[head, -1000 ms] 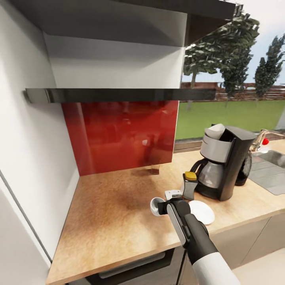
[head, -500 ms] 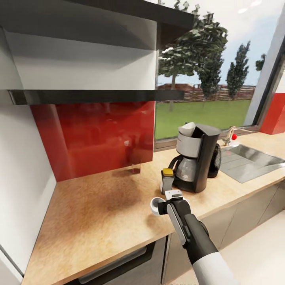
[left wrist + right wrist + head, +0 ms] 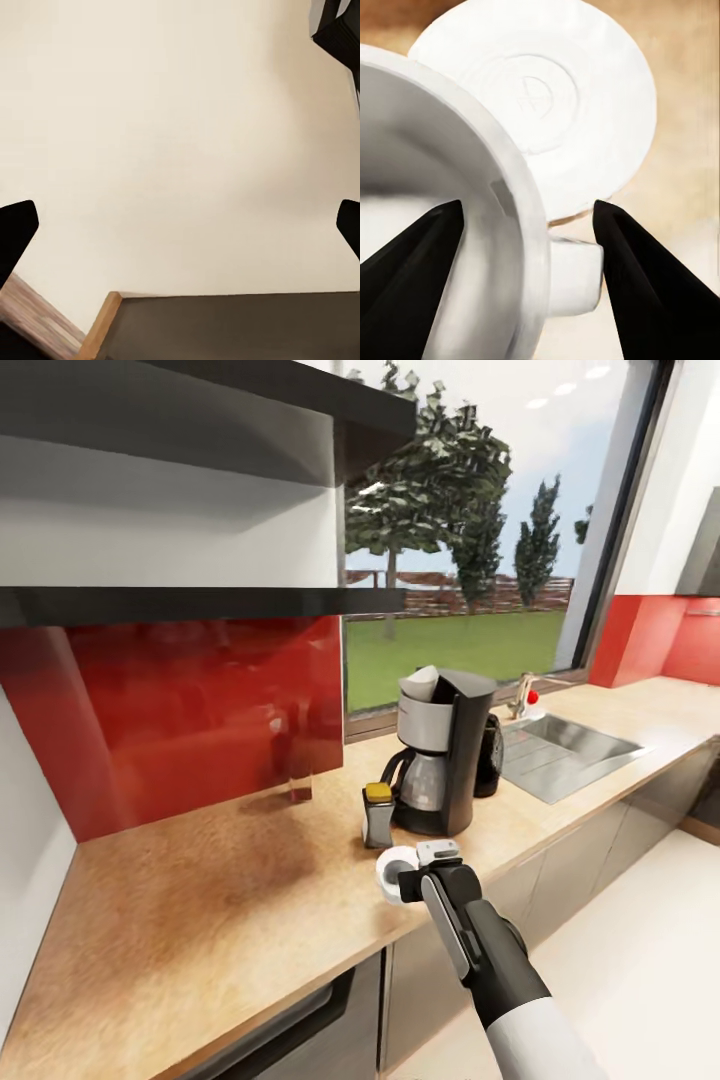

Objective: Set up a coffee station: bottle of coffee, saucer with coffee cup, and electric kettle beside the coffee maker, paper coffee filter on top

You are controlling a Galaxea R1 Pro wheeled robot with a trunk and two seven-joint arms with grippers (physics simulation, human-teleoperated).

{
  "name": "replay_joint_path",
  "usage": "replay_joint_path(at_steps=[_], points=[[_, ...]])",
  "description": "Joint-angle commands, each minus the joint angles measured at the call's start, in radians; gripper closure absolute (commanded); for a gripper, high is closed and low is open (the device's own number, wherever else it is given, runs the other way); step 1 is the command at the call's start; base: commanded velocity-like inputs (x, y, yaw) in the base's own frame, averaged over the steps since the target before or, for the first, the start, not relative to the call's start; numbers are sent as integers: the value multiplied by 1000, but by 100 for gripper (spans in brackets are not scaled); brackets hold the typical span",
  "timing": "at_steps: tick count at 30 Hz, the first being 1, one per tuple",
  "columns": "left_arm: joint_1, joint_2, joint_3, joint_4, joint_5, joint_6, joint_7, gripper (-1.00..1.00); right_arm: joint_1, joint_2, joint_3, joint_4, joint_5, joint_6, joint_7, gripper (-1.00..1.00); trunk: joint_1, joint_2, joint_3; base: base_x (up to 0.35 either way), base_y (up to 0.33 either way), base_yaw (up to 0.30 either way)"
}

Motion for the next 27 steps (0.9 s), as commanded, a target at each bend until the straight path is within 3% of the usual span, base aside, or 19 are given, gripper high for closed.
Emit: replay_joint_path(at_steps=[1, 7, 27], points=[[0, 0, 8, 2, -11, -6, 3, -100, -1, 0, 1, 0, -11, 3, -9, 100, 0, -1, -1, 78, 0, -288], [0, -1, 8, 1, -10, -4, 6, -100, -1, 0, 1, 0, -10, 3, -9, 100, 0, -1, -1, 227, 0, -204], [0, -1, 10, 1, -11, -4, 4, -100, -1, 0, 0, 1, -10, 3, -9, 100, 0, -1, -1, 67, 28, -5]])
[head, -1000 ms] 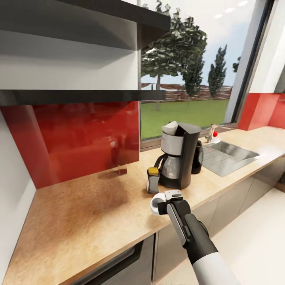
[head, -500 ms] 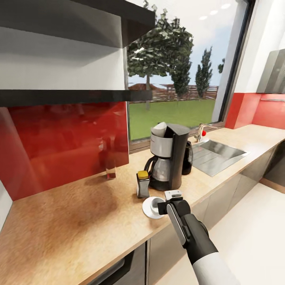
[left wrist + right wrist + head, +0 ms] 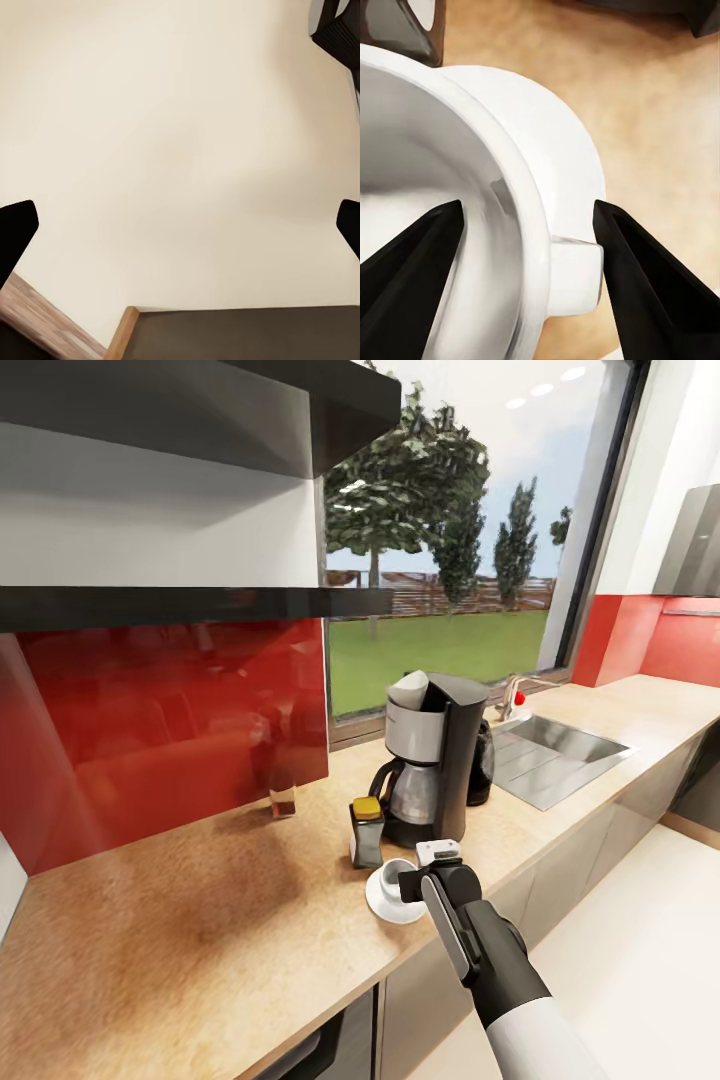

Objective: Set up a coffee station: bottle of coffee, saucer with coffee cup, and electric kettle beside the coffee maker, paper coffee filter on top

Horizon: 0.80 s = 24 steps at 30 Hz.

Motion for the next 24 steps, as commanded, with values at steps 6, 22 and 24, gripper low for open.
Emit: replay_joint_path(at_steps=[6, 22, 24], points=[[-1, 0, 9, 2, -11, -6, 3, -100, -1, 0, -1, -1, -10, 3, -9, 100, 0, -1, -1, 1, 0, 0], [-1, 0, 9, 3, -11, -6, 3, -100, -1, 0, -1, 4, -7, 4, -11, -100, 0, -1, -1, 0, 0, 0], [-1, 0, 8, 3, -11, -6, 3, -100, -1, 0, 0, 4, -7, 4, -11, -100, 0, -1, -1, 0, 0, 0]])
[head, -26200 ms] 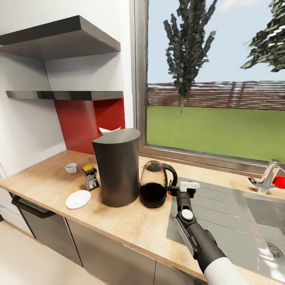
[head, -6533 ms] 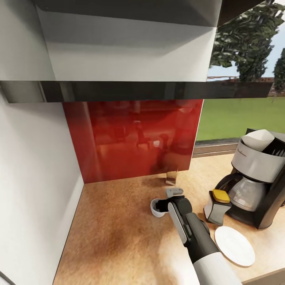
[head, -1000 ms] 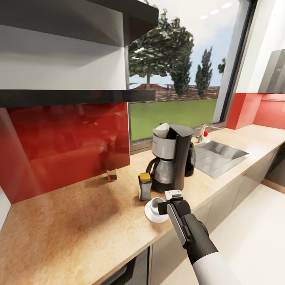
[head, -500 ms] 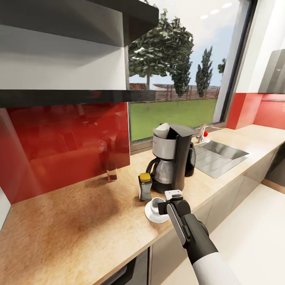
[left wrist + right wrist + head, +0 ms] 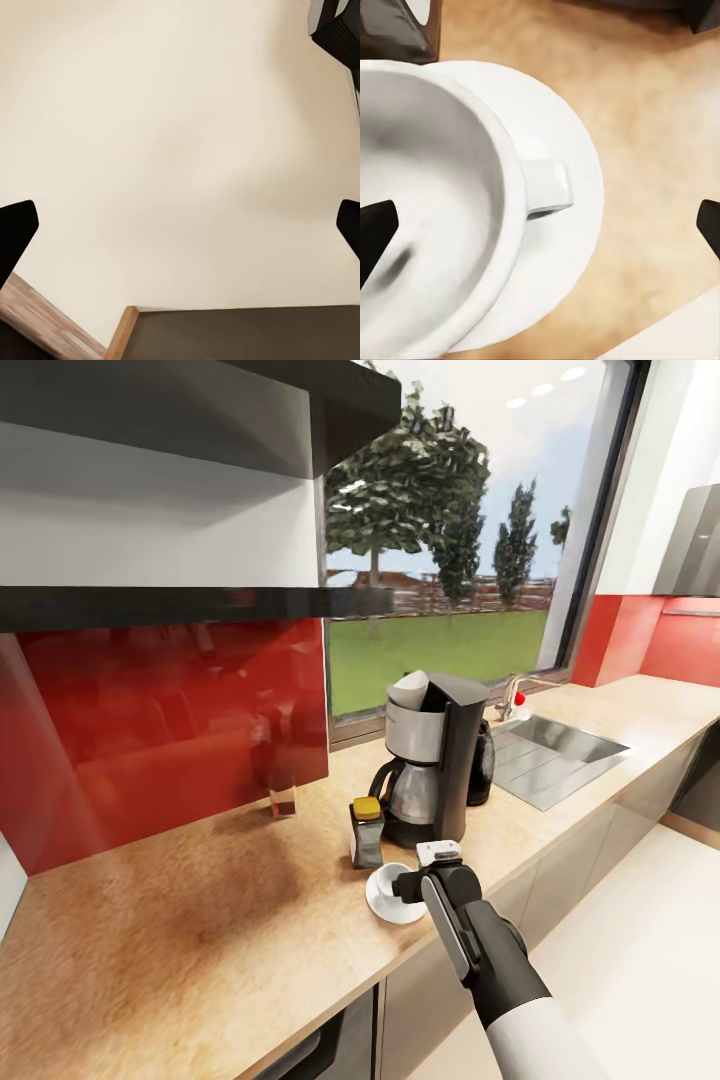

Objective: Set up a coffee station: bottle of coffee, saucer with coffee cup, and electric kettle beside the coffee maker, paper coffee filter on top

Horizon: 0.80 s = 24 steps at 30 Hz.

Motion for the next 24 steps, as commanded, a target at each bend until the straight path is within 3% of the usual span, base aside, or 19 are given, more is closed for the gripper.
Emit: replay_joint_path(at_steps=[1, 18, 22, 24], points=[[-1, 0, 8, 2, -11, -6, 3, -100, -1, 0, 1, -1, -10, 3, -10, -100, 0, -1, -1, 0, 0, 0], [-1, 0, 8, 2, -11, -6, 3, -100, -1, 0, -1, -15, -12, 3, -10, -100, 0, -1, -1, 0, 0, 0], [-1, 0, 8, 2, -11, -6, 3, -100, -1, 0, -1, -170, -11, 4, -10, -100, 0, -1, -1, 0, 0, 0], [-1, 1, 8, 2, -11, -6, 3, -100, -1, 0, -1, -196, -11, 4, -10, -100, 0, -1, -1, 0, 0, 0]])
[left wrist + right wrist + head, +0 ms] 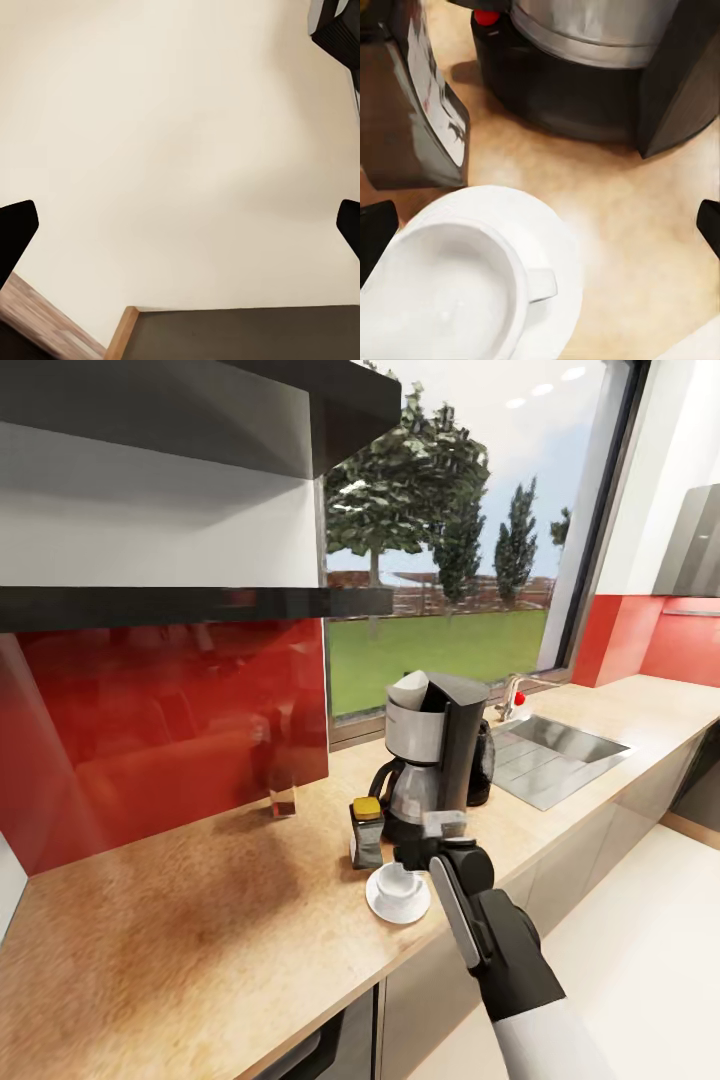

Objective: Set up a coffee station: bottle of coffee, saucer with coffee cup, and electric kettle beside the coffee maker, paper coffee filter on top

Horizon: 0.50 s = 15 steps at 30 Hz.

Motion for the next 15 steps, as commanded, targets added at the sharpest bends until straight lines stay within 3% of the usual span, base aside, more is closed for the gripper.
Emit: replay_joint_path(at_steps=[1, 5, 12, 15], points=[[-1, 0, 8, 2, -11, -6, 3, -100, -1, 0, 1, -10, -10, 3, -10, -100, 0, -1, -1, 0, 0, 0], [-1, 0, 8, 2, -11, -6, 3, -100, -1, 0, 2, -25, 5, 3, -10, -100, 0, -1, -1, 0, 0, 0], [-1, 0, 7, 1, -11, -6, 3, -100, -1, 0, 3, -27, 70, 2, -9, -100, 0, -1, -1, 0, 0, -2], [-1, 0, 8, 1, -11, -6, 3, -100, -1, 0, 1, -27, 75, 2, -9, -100, 0, -1, 3, 0, 0, -84]])
